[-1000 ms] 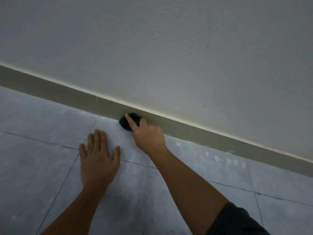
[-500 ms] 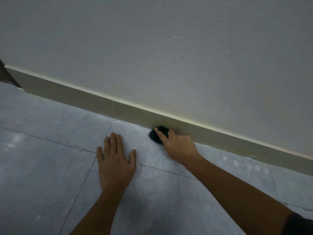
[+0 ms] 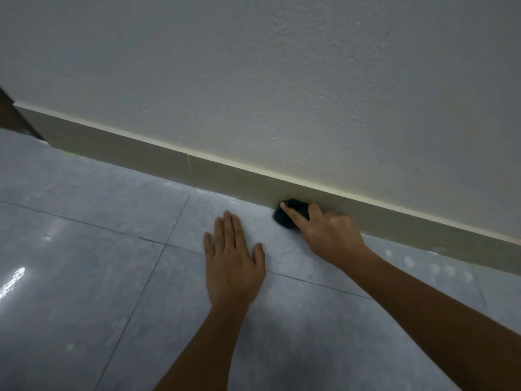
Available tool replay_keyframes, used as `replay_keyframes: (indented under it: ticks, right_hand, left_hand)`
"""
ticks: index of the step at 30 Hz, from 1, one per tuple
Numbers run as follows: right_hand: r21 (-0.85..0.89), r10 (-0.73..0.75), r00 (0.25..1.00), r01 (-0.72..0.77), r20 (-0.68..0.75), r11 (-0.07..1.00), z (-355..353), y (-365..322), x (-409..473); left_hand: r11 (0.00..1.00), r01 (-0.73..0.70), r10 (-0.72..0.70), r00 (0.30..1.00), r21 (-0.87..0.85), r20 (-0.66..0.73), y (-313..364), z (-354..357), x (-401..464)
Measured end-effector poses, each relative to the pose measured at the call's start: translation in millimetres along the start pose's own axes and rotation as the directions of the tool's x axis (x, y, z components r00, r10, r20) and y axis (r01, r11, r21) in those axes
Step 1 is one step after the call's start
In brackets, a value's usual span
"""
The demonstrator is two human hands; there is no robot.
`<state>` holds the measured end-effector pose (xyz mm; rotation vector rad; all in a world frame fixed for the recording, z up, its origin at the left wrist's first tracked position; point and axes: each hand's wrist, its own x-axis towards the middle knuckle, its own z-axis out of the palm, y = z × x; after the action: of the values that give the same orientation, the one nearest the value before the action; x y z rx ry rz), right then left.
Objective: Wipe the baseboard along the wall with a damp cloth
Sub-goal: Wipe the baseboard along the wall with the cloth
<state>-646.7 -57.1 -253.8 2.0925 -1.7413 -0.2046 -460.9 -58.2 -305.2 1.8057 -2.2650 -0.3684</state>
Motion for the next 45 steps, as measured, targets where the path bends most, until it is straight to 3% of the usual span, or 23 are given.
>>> replay_keyframes:
  ticks: [6, 14, 18, 20, 22, 26, 30, 36, 41, 45]
  right_hand:
    - [0.007, 0.035, 0.994, -0.034, -0.106, 0.999, -13.0, -8.5, 22.7]
    - [0.12, 0.073, 0.997, -0.072, -0.001, 0.99, 11.8, -17.7, -1.0]
    - [0.148, 0.195, 0.932, -0.248, 0.305, 0.957, 3.2, -4.8, -30.9]
    - [0.171, 0.197, 0.893, -0.285, 0.405, 0.943, -4.9, -10.2, -29.2]
    - [0.178, 0.186, 0.901, -0.273, 0.392, 0.945, -10.6, -23.3, -13.4]
    - [0.239, 0.119, 0.916, -0.223, 0.383, 0.945, -18.4, -63.4, 34.0]
    - [0.293, 0.049, 0.942, -0.153, 0.333, 0.944, -31.1, -109.2, 89.0]
    - [0.217, -0.078, 0.976, 0.032, 0.204, 0.976, -38.6, -151.5, 149.2]
    - [0.306, -0.033, 0.974, -0.039, 0.225, 0.951, -28.7, -138.4, 124.7]
    - [0.278, 0.033, 0.939, -0.134, 0.342, 0.951, -21.9, -92.1, 67.1]
  left_hand:
    - [0.999, 0.042, -0.043, 0.999, -0.03, -0.011, 1.1, -0.7, -0.8]
    - [0.998, 0.031, -0.032, 0.999, -0.047, -0.004, -1.3, -1.6, -1.0]
    - [1.0, 0.009, -0.009, 1.0, 0.004, 0.014, -15.4, -3.1, 2.1]
    - [0.995, 0.093, -0.092, 0.996, 0.031, -0.015, -34.5, -9.1, 4.1]
    - [0.984, 0.173, -0.171, 0.984, 0.039, -0.041, -59.3, -19.1, 6.8]
    - [0.984, 0.176, -0.175, 0.984, 0.039, -0.028, -94.5, -31.8, 12.4]
    - [0.979, 0.205, -0.204, 0.978, 0.016, -0.054, -97.3, -32.9, 12.2]
    - [0.974, 0.225, -0.222, 0.972, 0.026, -0.079, -97.5, -28.6, 12.7]
    - [0.977, 0.21, -0.208, 0.975, 0.024, -0.075, -97.8, -30.2, 12.7]
    - [0.98, 0.198, -0.197, 0.978, 0.008, -0.067, -97.7, -31.3, 11.6]
